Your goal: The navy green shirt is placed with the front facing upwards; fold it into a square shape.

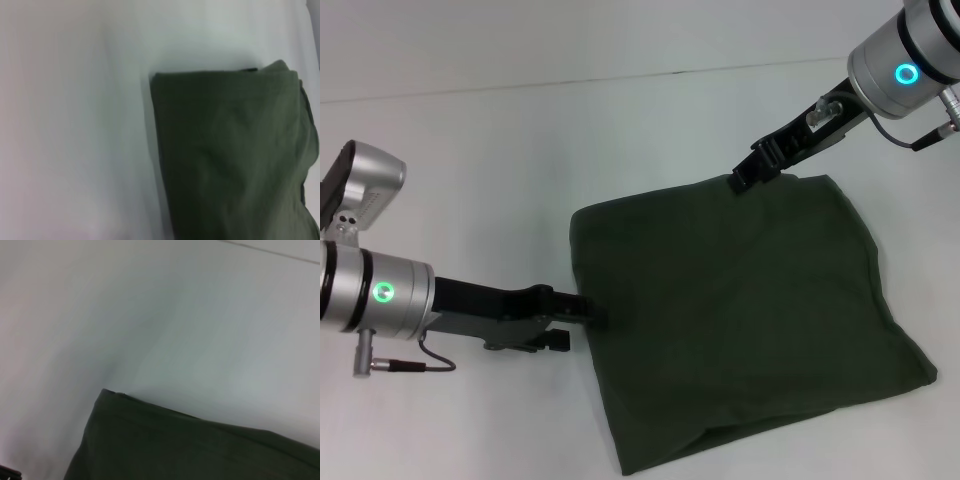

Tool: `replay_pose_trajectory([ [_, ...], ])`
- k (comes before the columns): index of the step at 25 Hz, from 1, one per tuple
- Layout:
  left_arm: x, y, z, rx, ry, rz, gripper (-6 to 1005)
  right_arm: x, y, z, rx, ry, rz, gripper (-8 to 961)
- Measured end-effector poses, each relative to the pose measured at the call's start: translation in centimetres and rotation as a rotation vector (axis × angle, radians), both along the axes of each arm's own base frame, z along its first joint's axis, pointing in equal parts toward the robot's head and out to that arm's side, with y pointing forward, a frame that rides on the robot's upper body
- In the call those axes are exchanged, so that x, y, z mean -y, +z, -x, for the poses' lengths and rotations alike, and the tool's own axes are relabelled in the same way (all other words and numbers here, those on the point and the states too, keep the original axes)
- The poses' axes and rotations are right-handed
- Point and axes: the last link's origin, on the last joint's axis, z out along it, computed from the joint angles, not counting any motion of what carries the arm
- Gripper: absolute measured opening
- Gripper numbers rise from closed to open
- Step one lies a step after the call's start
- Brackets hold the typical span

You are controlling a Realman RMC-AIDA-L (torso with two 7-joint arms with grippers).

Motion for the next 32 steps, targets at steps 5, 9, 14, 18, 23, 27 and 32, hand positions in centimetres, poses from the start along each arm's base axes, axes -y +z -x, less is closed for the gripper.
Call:
replay_pose_trajectory([
  [5, 0.3, -0.7, -0.6, 0.015, -0.005, 0.027, 687, 0.0, 0.0, -0.1, -0.002, -0.002, -0.002, 435],
  [9, 0.3, -1.0, -0.9, 0.012, -0.012, 0.037, 671, 0.0, 0.1, -0.2, -0.008, -0.007, -0.007, 435],
  [14, 0.4, -1.3, -1.0, 0.008, -0.011, 0.041, 651, 0.0, 0.1, -0.3, -0.009, -0.010, -0.007, 435],
  [18, 0.4, -1.9, -1.3, 0.008, -0.013, 0.054, 636, 0.0, 0.1, -0.3, -0.009, -0.009, -0.010, 435],
  [23, 0.3, -2.3, -1.7, 0.009, -0.023, 0.059, 616, 0.0, 0.1, -0.3, -0.010, -0.008, -0.011, 435],
  [27, 0.2, -2.6, -1.8, -0.015, -0.042, 0.062, 600, 0.0, 0.1, -0.4, -0.009, -0.011, -0.011, 435],
  [32, 0.2, -2.8, -1.7, -0.046, -0.073, 0.071, 580, 0.0, 0.1, -0.5, -0.010, -0.012, -0.012, 435],
])
